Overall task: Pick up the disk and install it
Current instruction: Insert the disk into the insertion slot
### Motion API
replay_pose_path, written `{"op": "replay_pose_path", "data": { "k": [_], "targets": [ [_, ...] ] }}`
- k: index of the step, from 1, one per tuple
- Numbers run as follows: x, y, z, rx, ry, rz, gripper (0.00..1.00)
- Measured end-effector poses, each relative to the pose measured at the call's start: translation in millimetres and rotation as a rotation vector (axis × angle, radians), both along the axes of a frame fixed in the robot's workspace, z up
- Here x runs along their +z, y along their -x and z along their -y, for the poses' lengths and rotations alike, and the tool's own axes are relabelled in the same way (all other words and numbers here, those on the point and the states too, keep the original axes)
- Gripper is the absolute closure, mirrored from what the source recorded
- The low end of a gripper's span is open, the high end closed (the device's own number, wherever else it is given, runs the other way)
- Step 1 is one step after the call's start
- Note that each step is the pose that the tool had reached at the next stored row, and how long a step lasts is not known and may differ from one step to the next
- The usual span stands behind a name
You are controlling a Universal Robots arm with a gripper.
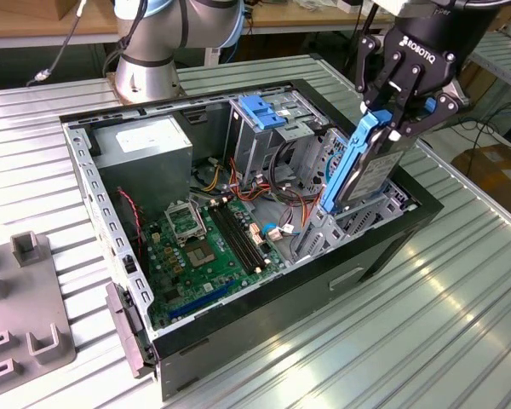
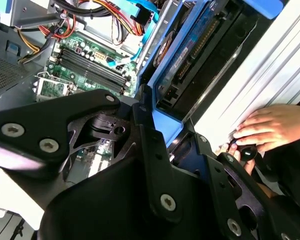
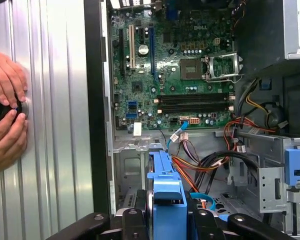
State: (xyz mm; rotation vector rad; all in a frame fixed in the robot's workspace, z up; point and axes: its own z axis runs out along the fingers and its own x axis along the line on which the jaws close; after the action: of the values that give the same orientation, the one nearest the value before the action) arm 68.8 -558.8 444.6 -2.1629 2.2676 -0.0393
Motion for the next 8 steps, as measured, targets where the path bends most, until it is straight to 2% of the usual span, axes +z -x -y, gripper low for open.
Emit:
{"op": "replay_pose_path", "data": {
  "k": [8],
  "targets": [
    [-11.1,-0.4,0.1,0.0,-0.0001,-0.0006,0.63]
  ]
}}
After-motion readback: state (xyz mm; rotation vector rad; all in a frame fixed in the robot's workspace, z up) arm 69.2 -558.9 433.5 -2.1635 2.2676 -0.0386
